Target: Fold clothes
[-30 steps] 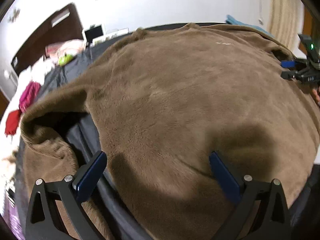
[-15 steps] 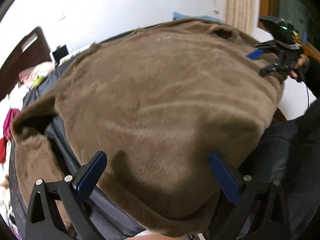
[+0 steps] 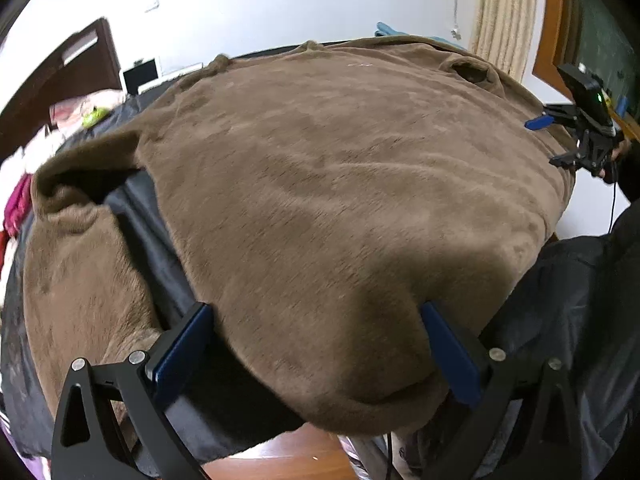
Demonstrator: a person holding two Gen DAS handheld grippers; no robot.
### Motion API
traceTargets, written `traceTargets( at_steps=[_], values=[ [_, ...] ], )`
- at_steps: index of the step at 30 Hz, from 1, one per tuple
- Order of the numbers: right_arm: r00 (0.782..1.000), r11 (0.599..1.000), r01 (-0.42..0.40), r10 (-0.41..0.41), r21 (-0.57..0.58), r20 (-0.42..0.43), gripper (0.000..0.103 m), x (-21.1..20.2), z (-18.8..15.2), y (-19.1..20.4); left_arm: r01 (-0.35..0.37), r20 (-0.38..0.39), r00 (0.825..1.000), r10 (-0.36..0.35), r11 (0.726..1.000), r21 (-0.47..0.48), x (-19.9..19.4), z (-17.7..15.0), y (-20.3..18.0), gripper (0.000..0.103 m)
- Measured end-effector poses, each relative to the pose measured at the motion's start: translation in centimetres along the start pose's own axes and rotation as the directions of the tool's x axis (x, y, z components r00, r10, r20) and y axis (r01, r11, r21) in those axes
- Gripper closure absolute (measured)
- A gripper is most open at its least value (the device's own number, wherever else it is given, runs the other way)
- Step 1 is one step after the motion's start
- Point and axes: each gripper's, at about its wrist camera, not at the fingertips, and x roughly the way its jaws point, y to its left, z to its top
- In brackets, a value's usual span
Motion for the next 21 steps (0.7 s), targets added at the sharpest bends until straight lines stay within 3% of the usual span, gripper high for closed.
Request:
traceTargets(
  at_steps=[5,9,12,16,21],
  values=[
    [1.000,1.000,0.009,-0.009,0.015,-0.011,0.003,-0.5,0.6,0.3,0.002,0.035,0.999,-0.003,0.999,0.038,-1.0,0.9,-0.9,0.000],
    [0.997,1.000,-0.025,0.024,0.004,0.070,0.003,-1.8,2.0,1.8,0.019,0.103,0.994,-0.028,0.996,0.090,-2.7,2.7,-2.4,0.000],
    [0.995,0.998,-0.053,0.055,-0.029,0.084,0.003,-1.5,2.5,3.4,0.045,0.133,0.989,-0.063,0.990,0.131,-2.9,4.3,-4.0,0.000],
    [0.998,0.998,-0.040,0.042,-0.040,0.049,0.003,0.4,1.7,4.7,0.041,0.092,0.994,-0.060,0.980,0.192,-0.2,5.1,-5.8,0.000],
    [0.997,1.000,-0.017,0.018,-0.013,0.073,0.001,0.4,0.9,4.6,0.049,0.002,0.999,-0.050,0.985,0.165,3.1,4.8,-5.2,0.000]
  ],
)
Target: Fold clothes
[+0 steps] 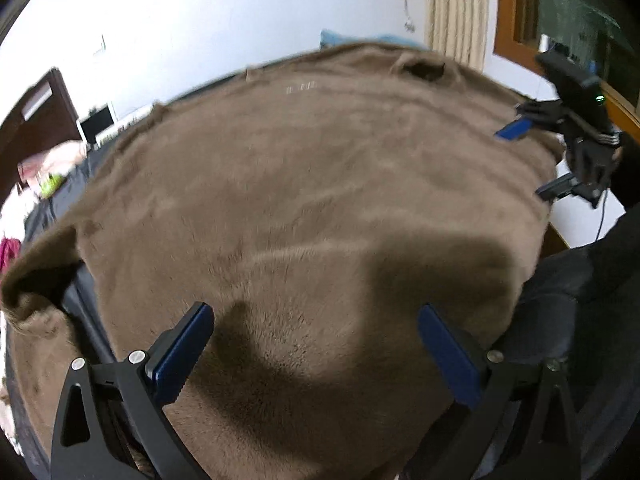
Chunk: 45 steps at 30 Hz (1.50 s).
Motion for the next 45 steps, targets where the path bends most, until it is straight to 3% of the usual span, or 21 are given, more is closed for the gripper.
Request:
traceTargets(
  at_steps=[4,8,10,13,16,19,21,24,26,29,34,39,45],
  values=[
    [0.999,1.000,0.008,-0.009,0.012,0.036,0.001,-0.5,-0.3,0.1,0.032,-0.008,0.999,-0.033,0.998,-0.047,0.1,-0.2,0.9,0.000],
    [0.997,0.998,0.004,-0.009,0.063,0.070,0.001,-1.0,-0.4,-0.1,-0.006,-0.041,0.999,0.005,1.000,-0.023,0.3,0.7,0.3,0.000],
    [0.992,0.988,-0.030,0.011,0.152,0.125,0.002,-2.2,-0.8,-1.4,-0.030,-0.043,0.999,0.029,0.999,-0.022,0.3,1.7,-0.2,0.000],
    [0.973,0.952,0.015,-0.085,0.305,0.215,0.002,-5.2,-2.0,-4.4,-0.034,-0.026,0.999,0.033,0.999,-0.040,0.0,3.5,-0.7,0.000],
    [0.944,0.884,0.082,-0.217,0.460,0.249,0.002,-8.2,-4.2,-7.4,-0.026,-0.006,1.000,0.026,0.996,-0.090,0.1,5.8,-1.1,0.000],
    [0.914,0.780,0.139,-0.339,0.610,0.224,0.005,-10.3,-7.4,-10.0,-0.028,0.011,1.000,0.030,0.987,-0.156,1.0,7.8,-1.2,0.000],
    [0.894,0.708,0.181,-0.407,0.682,0.186,0.015,-11.3,-9.7,-11.3,-0.021,0.023,0.999,0.026,0.979,-0.205,2.0,9.1,-1.1,0.000],
    [0.876,0.628,0.251,-0.471,0.737,0.103,0.025,-11.7,-12.0,-12.4,0.044,0.022,0.999,-0.040,0.957,-0.288,3.5,10.6,-0.8,0.000],
    [0.870,0.602,0.276,-0.489,0.749,0.072,0.031,-11.7,-13.0,-12.7,0.075,0.018,0.997,-0.073,0.945,-0.318,4.3,11.3,-0.8,0.000],
    [0.866,0.593,0.295,-0.497,0.749,0.052,0.039,-11.4,-13.6,-13.0,0.081,0.010,0.997,-0.082,0.940,-0.332,5.1,12.0,-1.1,0.000],
    [0.870,0.624,0.331,-0.492,0.708,0.026,0.045,-10.0,-12.8,-13.6,0.070,-0.010,0.997,-0.077,0.944,-0.323,5.9,12.4,-1.8,0.000],
    [0.855,0.635,0.405,-0.518,0.658,-0.027,0.066,-9.0,-11.8,-13.5,0.063,-0.026,0.997,-0.076,0.946,-0.318,6.7,12.9,-2.1,0.000],
    [0.883,0.632,0.372,-0.467,0.680,-0.049,0.091,-8.9,-10.7,-13.5,0.070,-0.019,0.997,-0.080,0.946,-0.316,7.4,13.9,-2.1,0.000]
  ],
)
